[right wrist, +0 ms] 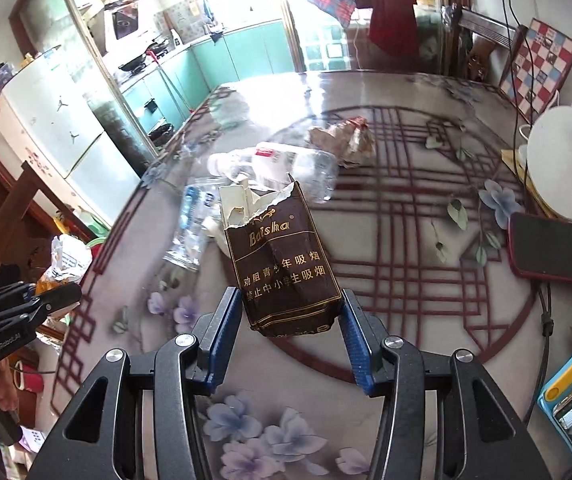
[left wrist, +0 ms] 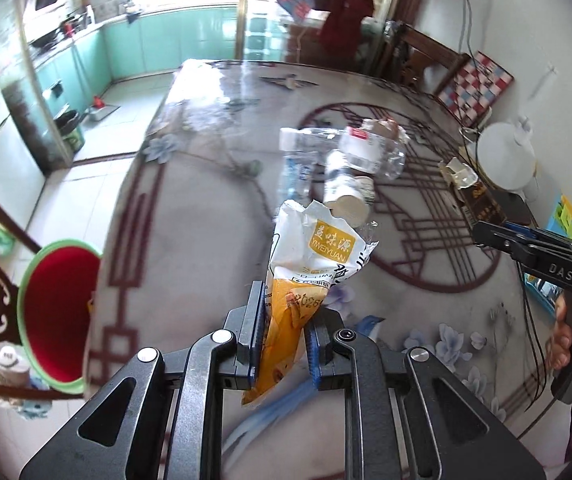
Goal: Collect trash
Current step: 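Carry the snack wrapper and cigarette pack over the red bucket with both grippers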
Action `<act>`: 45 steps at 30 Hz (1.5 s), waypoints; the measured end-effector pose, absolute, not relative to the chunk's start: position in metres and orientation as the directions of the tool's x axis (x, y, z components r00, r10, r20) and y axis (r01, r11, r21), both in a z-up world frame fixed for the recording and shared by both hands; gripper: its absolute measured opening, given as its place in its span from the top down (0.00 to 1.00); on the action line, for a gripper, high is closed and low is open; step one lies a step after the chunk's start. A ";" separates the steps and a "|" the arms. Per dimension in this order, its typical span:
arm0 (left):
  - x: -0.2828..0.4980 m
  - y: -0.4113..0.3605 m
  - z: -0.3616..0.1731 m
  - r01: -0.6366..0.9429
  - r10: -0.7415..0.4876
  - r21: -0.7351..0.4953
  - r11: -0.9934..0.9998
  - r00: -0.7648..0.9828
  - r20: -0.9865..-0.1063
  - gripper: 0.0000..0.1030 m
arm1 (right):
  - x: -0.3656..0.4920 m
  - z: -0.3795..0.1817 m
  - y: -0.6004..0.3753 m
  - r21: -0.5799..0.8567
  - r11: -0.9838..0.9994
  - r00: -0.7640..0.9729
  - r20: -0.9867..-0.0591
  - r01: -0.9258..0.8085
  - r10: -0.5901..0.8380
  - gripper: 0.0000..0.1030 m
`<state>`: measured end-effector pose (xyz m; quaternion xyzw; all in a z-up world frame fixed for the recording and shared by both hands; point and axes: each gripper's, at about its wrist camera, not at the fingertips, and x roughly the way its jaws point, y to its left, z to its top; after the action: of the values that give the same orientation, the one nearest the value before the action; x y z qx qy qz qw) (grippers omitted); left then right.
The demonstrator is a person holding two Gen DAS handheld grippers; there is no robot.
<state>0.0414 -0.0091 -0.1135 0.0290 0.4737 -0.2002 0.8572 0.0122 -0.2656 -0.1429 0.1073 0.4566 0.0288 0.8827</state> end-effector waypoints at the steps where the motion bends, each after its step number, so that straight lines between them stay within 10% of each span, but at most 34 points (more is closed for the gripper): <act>1: 0.041 -0.005 -0.113 0.365 -0.314 -0.142 0.920 0.473 -0.823 0.83 | 0.012 -0.142 -0.261 0.214 0.976 0.581 -0.800 0.041 0.151 0.54; 45: 0.083 0.236 -0.152 0.134 -0.178 -0.129 0.982 0.474 -0.862 0.83 | 0.063 -0.129 -0.006 0.203 0.965 0.546 -0.796 -0.168 0.263 0.53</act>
<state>0.0831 0.2363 -0.1520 -0.0219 0.5047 -0.0910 0.8582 0.0634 -0.0060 -0.1291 0.0512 0.4606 0.1228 0.8776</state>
